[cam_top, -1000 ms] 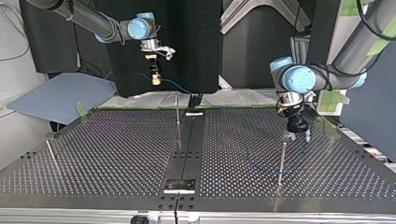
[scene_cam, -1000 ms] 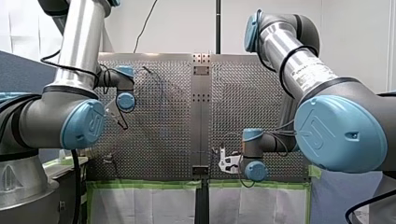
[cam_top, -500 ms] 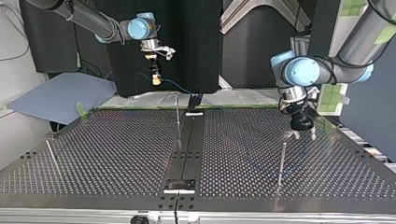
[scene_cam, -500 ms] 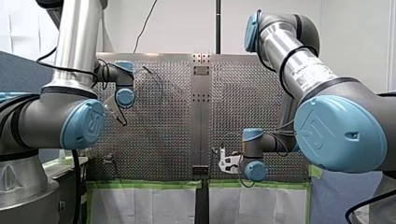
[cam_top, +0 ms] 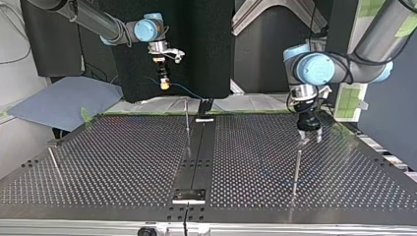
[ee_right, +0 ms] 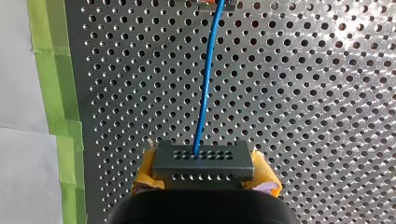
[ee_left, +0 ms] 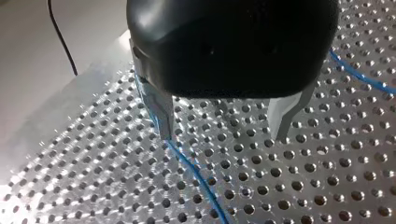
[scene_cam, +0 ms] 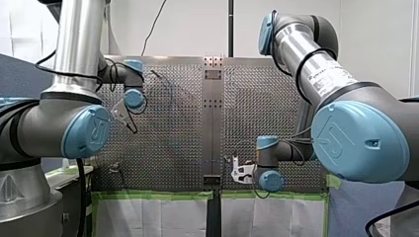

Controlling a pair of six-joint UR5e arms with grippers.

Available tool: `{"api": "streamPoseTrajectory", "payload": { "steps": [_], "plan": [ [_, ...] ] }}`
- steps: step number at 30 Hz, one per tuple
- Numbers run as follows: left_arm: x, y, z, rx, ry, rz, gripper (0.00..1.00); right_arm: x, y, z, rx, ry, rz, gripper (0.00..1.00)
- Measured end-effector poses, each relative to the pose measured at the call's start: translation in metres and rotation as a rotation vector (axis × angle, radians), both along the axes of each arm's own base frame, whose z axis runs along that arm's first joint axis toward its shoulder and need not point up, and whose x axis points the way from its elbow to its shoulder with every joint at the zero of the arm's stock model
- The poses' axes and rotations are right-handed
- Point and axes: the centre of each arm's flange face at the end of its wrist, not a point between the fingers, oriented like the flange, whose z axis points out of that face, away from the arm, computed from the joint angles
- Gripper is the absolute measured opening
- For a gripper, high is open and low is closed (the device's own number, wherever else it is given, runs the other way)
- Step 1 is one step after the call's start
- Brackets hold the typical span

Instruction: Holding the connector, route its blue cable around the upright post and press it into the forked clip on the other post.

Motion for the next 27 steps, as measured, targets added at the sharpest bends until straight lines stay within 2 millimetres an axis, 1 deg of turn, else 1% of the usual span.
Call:
{"api": "streamPoseTrajectory", "payload": {
  "steps": [6, 11, 23, 27],
  "plan": [
    [-0.020, 0.005, 0.013, 0.007, -0.007, 0.043, 1.00, 0.000, 0.000, 0.000, 0.000, 0.000, 0.000, 0.00],
    [-0.033, 0.005, 0.027, 0.015, -0.017, 0.042, 1.00, 0.000, 0.000, 0.000, 0.000, 0.000, 0.000, 0.00],
    [-0.063, -0.002, 0.069, 0.120, 0.001, 0.002, 1.00, 0.000, 0.000, 0.000, 0.001, -0.001, -0.001, 0.00],
    [-0.071, -0.005, 0.092, 0.164, -0.008, -0.020, 1.00, -0.001, -0.001, 0.000, 0.001, -0.002, -0.003, 0.00]
  ]
}}
